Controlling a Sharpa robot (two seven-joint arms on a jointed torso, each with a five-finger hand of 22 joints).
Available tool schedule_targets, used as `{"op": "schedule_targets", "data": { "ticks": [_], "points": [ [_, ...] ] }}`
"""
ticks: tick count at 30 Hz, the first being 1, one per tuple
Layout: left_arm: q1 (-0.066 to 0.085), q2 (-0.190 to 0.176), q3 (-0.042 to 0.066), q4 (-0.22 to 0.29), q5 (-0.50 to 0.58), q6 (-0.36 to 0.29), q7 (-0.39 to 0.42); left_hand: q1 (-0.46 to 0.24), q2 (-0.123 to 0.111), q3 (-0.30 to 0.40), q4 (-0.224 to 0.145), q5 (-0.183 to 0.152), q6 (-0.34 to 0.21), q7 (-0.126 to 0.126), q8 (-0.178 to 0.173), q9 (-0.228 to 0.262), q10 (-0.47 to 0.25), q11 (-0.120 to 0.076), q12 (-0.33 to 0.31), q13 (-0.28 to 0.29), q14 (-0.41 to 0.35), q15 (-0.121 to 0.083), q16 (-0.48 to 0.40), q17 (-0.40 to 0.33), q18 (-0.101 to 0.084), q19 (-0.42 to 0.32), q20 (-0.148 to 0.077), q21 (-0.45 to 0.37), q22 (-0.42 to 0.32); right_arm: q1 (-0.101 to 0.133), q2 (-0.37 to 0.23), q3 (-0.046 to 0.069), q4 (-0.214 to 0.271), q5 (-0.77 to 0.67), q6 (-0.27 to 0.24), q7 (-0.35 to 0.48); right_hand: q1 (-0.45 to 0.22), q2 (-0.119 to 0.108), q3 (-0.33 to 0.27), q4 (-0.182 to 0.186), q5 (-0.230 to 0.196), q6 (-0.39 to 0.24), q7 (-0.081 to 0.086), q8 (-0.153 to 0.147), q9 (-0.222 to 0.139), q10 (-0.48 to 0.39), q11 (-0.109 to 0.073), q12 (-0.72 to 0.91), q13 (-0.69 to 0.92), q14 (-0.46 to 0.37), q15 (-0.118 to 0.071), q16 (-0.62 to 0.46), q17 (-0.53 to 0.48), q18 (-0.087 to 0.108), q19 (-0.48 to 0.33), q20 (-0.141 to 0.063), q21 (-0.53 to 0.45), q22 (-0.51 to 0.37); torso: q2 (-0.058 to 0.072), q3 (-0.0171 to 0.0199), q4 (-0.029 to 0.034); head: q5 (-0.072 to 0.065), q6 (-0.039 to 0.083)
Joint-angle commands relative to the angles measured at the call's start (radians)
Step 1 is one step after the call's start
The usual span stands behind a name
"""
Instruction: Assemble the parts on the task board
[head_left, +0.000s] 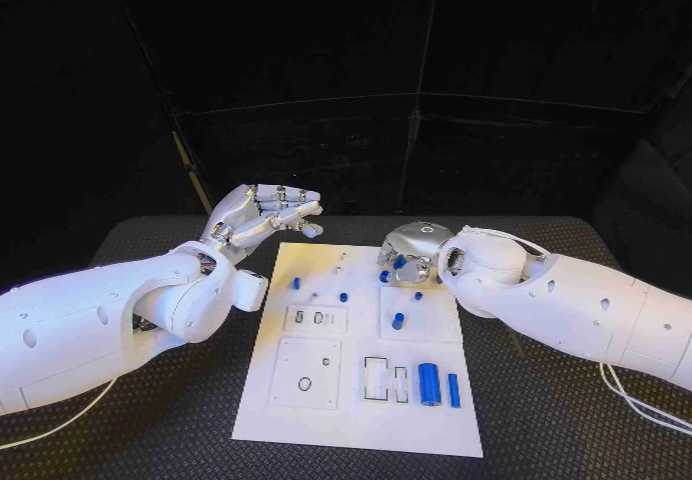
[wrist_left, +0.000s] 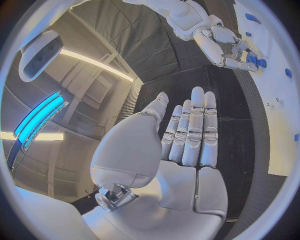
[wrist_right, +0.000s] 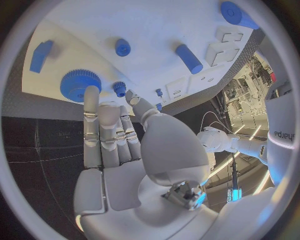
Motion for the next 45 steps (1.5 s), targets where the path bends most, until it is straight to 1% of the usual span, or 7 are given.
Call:
{"op": "schedule_targets", "data": {
  "ticks": [1,8,19,28,37,40,45],
  "points": [
    [0.003,0.002,0.001,0.003,0.007,-0.002,0.008,-0.005,0.006,0.000,-0.008,-0.002,0.006,0.004,-0.005,-0.001,0.005,0.002,-0.004,-0.001,-0.004,0.000,-0.005,0.001,0.011,-0.004,0.000,-0.002,-0.001,0.002,0.006,0.000,-0.006,-0.001,0.030,-0.002,-0.006,0.003,0.013,0.001,-0.004,0.010,0.000,0.004,0.001,0.012,0.000,0.006,0.001,0.020,0.006,0.015,0.012,0.014,-0.006,-0.001,0.007,0.003,0.000,-0.0001,-0.0003,0.000,-0.005],
    [0.005,0.003,0.001,0.003,0.024,-0.006,0.012,-0.006,0.007,0.001,-0.008,-0.002,0.006,0.004,-0.006,-0.001,0.006,0.002,-0.004,-0.001,-0.004,0.000,-0.005,0.002,0.011,-0.004,0.000,-0.002,-0.002,0.002,0.015,0.000,-0.020,0.001,0.053,-0.007,-0.018,-0.002,0.030,0.008,-0.020,0.022,0.000,0.003,0.001,0.020,-0.001,0.005,0.001,0.020,0.007,0.046,0.040,0.014,-0.008,-0.001,0.016,0.007,0.005,-0.0003,-0.0004,0.001,-0.007],
    [0.009,0.004,0.001,0.002,0.031,-0.006,0.015,-0.007,0.008,0.001,-0.008,-0.002,0.006,0.004,-0.006,-0.001,0.006,0.003,-0.005,-0.001,-0.004,0.000,-0.006,0.003,0.011,-0.004,0.000,-0.003,-0.002,0.002,0.023,0.000,-0.027,0.002,0.053,-0.011,-0.021,-0.007,0.046,0.011,-0.022,0.025,0.000,0.001,0.000,0.019,-0.001,0.004,0.000,0.027,0.006,0.094,0.093,0.014,-0.005,-0.001,0.027,0.012,0.004,0.0003,0.0002,0.002,-0.016],
    [0.010,0.005,0.001,0.002,0.032,-0.001,0.015,-0.008,0.010,0.001,-0.007,-0.002,0.006,0.004,-0.007,-0.002,0.006,0.003,-0.007,-0.001,-0.005,0.001,-0.007,0.004,0.011,-0.005,0.001,-0.003,-0.002,0.002,0.043,-0.001,-0.051,0.002,0.058,-0.008,-0.021,-0.005,0.065,0.015,-0.022,0.030,0.001,0.001,0.000,0.023,0.000,0.004,0.001,0.027,0.006,0.121,0.118,0.014,-0.005,-0.001,0.036,0.017,0.006,0.0008,0.0001,0.004,-0.019],
    [0.011,0.005,0.001,0.005,0.045,0.008,0.017,-0.017,0.015,0.000,-0.002,-0.002,0.008,0.005,-0.011,-0.003,0.008,0.004,-0.012,0.000,-0.006,0.002,-0.010,0.008,0.010,-0.006,0.002,-0.004,-0.003,0.002,0.058,-0.013,-0.075,0.010,0.061,-0.002,-0.022,-0.003,0.099,0.024,-0.022,0.038,0.003,0.001,0.000,0.037,-0.002,0.006,0.001,0.027,0.004,0.163,0.160,0.014,-0.004,-0.002,0.051,0.024,0.005,-0.0005,0.0010,0.007,-0.022],
    [0.011,0.005,0.001,0.005,0.048,0.009,0.017,-0.017,0.015,0.000,-0.002,-0.002,0.008,0.005,-0.011,-0.003,0.008,0.004,-0.012,0.000,-0.006,0.002,-0.010,0.008,0.010,-0.006,0.002,-0.004,-0.003,0.002,0.062,-0.015,-0.082,0.011,0.063,-0.002,-0.015,-0.002,0.120,0.022,-0.022,0.037,0.003,-0.001,-0.001,0.055,-0.005,0.010,0.002,0.026,0.002,0.177,0.173,0.015,-0.004,-0.004,0.058,0.028,0.006,0.0005,0.0018,0.009,-0.022],
    [0.011,0.005,0.001,0.005,0.049,0.011,0.016,-0.019,0.016,-0.001,-0.001,-0.002,0.008,0.006,-0.012,-0.003,0.008,0.004,-0.013,0.000,-0.006,0.002,-0.010,0.009,0.010,-0.006,0.002,-0.005,-0.004,0.002,0.066,-0.017,-0.088,0.011,0.064,-0.001,-0.008,-0.002,0.147,0.019,-0.025,0.038,0.003,0.000,-0.001,0.073,-0.008,0.011,0.003,0.024,-0.001,0.190,0.183,0.015,-0.006,-0.007,0.067,0.033,0.005,0.0003,-0.0007,0.012,-0.026]
  ]
}}
